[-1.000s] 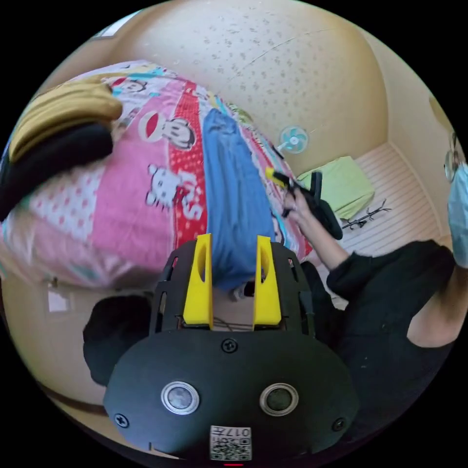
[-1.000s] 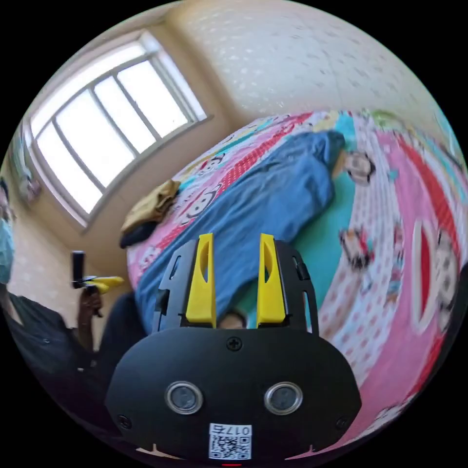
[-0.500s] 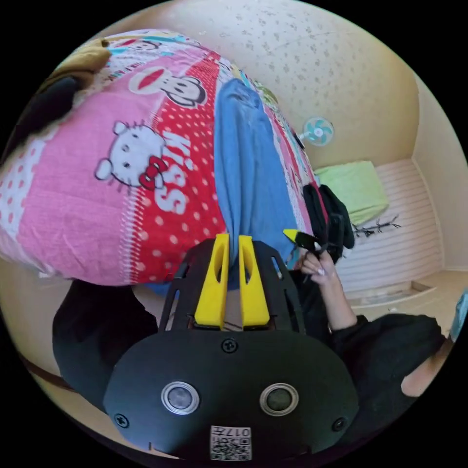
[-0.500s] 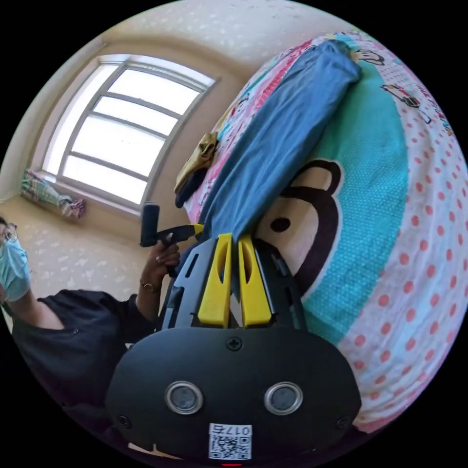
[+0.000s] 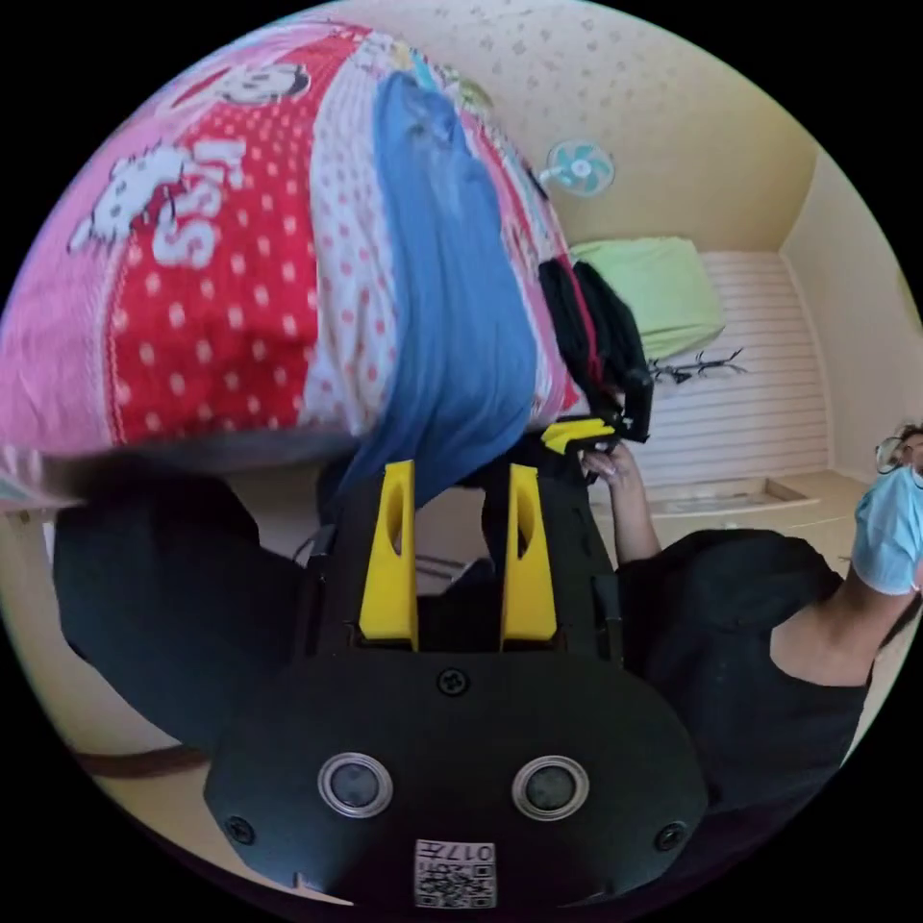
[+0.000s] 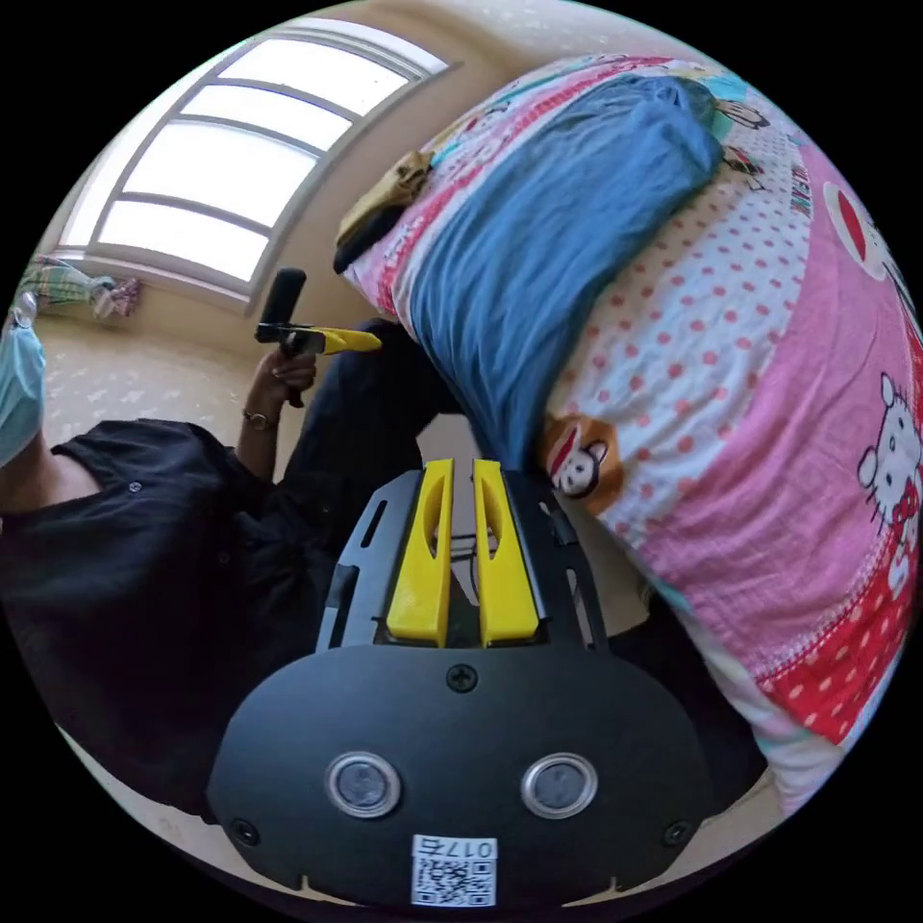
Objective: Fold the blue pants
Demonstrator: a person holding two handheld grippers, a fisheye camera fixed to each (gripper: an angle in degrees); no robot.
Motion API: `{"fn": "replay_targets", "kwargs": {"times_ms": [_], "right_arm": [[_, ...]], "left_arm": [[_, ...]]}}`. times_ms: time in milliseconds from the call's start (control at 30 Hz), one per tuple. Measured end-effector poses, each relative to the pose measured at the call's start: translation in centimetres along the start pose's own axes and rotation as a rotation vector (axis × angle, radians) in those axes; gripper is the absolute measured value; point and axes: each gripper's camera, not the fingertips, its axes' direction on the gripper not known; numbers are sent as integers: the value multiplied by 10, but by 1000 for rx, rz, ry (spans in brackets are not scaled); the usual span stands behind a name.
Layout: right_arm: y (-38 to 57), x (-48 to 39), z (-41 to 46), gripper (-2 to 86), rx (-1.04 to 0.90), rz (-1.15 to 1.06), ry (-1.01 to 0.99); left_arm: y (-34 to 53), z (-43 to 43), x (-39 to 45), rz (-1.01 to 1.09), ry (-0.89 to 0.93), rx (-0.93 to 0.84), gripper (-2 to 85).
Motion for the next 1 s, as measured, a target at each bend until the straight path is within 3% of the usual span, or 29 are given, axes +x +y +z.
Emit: {"fn": "replay_targets", "kwargs": {"times_ms": [167,233,467,667,833,1000], "right_arm": [[-32,58,-58,103,303,143,-2],[-39,77,-61,115,331,199,-5],[-14,90,-45,134,331,232,-255],[-15,91,-51,101,299,213,-241],[-25,87,-55,51,263,208,-271],[8,20,-103,15,340,27,-311]], "left_arm": [[-59,-29,-14,55,-80,133,133],[-82,-26,-32,41,-67,137,136],[-64,-17,-57,-36,102,142,135],[-62,-15,-61,-56,86,77,121],[-78,0,-72,-67,190,-78,58],[-40,-39,-26,76,259,-13,27]]}}
